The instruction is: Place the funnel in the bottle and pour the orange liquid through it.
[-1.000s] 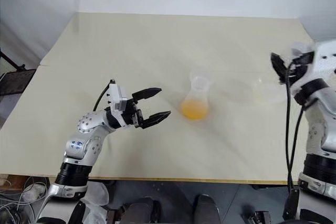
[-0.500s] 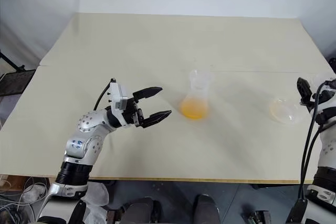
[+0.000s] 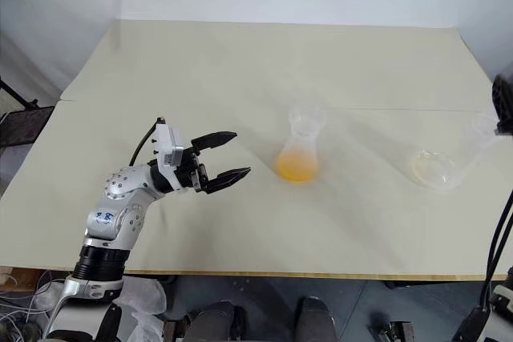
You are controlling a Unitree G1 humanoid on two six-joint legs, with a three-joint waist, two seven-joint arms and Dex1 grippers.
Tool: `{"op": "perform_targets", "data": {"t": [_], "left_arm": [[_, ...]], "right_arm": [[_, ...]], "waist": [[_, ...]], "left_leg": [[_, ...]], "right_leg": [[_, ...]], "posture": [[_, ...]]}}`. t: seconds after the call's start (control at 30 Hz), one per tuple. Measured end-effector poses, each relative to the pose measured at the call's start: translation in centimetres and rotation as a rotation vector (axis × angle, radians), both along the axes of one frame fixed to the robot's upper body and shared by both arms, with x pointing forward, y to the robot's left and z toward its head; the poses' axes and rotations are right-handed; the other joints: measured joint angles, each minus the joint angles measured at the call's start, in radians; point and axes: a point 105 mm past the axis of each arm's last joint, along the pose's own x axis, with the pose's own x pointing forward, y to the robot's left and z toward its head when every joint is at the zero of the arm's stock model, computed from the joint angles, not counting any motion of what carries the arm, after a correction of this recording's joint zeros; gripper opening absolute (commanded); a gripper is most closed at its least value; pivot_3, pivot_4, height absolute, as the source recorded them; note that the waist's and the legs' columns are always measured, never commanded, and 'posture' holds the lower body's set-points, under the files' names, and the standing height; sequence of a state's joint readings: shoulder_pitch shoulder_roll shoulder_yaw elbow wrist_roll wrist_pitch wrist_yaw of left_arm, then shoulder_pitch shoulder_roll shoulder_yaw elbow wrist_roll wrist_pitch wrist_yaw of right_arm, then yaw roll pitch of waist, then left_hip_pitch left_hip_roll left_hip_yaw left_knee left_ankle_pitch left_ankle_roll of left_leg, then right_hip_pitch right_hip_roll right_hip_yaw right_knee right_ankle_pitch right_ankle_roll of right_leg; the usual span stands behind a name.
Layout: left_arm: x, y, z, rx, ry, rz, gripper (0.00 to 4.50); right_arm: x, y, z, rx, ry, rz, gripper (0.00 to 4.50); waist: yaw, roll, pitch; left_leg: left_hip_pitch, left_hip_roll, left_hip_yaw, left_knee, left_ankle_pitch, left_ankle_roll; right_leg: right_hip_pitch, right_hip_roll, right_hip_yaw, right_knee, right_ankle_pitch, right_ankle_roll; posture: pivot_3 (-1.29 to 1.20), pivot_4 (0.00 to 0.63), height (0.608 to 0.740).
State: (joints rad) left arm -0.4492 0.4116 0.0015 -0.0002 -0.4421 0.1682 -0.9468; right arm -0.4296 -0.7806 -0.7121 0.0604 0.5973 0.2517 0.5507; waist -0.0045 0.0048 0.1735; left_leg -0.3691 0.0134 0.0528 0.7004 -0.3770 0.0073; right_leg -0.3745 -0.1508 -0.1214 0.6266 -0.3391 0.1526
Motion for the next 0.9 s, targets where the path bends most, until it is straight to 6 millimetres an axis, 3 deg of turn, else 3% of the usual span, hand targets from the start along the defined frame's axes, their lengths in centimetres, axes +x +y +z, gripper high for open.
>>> {"op": "perform_targets", "data": {"t": [0.07, 0.13, 0.27, 0.4, 0.47, 0.6, 0.73, 0.9], "left_arm": [[0.1, 0.7, -0.3, 0.033, 0.009, 0.005, 4.5], [0.0, 1.2, -0.4, 0.067, 0.005, -0.001, 4.5], [0.3, 3.0, -1.3, 0.166, 0.019, 0.031, 4.5], [-0.1, 3.8, -2.2, 0.188, 0.047, 0.039, 4.5], [-0.4, 4.3, -2.8, 0.189, 0.064, 0.053, 4.5], [-1.7, 5.6, -4.6, 0.221, 0.092, 0.085, 4.5], [-2.2, 6.8, -5.1, 0.252, 0.065, 0.122, 4.5], [-1.9, 7.5, -4.5, 0.249, 0.027, 0.169, 4.5]], "right_arm": [[-0.9, 2.5, 2.2, -0.077, -0.083, 0.134, 4.48], [-1.3, 4.9, 2.7, -0.146, -0.095, 0.241, 4.48], [-1.1, 9.4, -1.5, -0.29, 0.07, 0.433, 4.48], [-3.0, 13.1, -7.2, -0.387, 0.26, 0.647, 4.48], [-4.2, 13.9, -9.5, -0.401, 0.34, 0.721, 4.48], [-7.2, 13.5, -15.3, -0.428, 0.571, 0.82, 4.48], [-7.9, 12.9, -16.1, -0.533, 0.541, 0.808, 4.48], [-8.0, 12.8, -16.3, -0.526, 0.513, 0.794, 4.48]], "waist": [[-0.001, 0.0, 0.0], [0.001, 0.0, 0.0], [0.009, -0.001, 0.0], [0.025, -0.001, 0.0], [0.028, -0.001, 0.0], [0.029, -0.001, 0.001], [0.021, -0.001, 0.001], [0.023, -0.001, 0.001]], "left_leg": [[0.0, 0.001, 0.0, 0.0, 0.0, 0.0], [0.0, 0.001, 0.0, 0.0, 0.0, 0.0], [-0.001, -0.001, -0.001, 0.001, 0.0, 0.0], [-0.001, -0.001, -0.002, 0.0, 0.0, 0.0], [-0.001, -0.001, -0.002, 0.0, 0.0, 0.0], [-0.001, -0.001, -0.001, 0.0, 0.0, 0.0], [0.004, 0.001, -0.001, 0.0, 0.0, 0.0], [0.005, 0.001, -0.004, 0.0, 0.0, 0.0]], "right_leg": [[0.0, 0.001, 0.0, 0.0, 0.0, 0.0], [0.0, 0.001, -0.001, 0.0, 0.0, 0.0], [0.001, 0.0, -0.001, 0.0, 0.0, 0.0], [0.0, 0.0, -0.002, 0.0, 0.0, 0.0], [0.001, 0.0, -0.002, 0.0, 0.0, 0.0], [0.002, 0.0, -0.002, -0.002, 0.0, 0.0], [0.003, 0.001, 0.001, -0.003, 0.0, 0.0], [0.004, 0.0, 0.002, -0.002, 0.0, 0.0]], "posture": [[0.0, 0.15, 0.74], [0.0, 0.15, 0.74], [0.0, 0.15, 0.74], [0.0, 0.15, 0.74], [0.0, 0.15, 0.74], [0.0, 0.15, 0.74], [0.0, 0.15, 0.74], [0.0, 0.15, 0.74]]}}
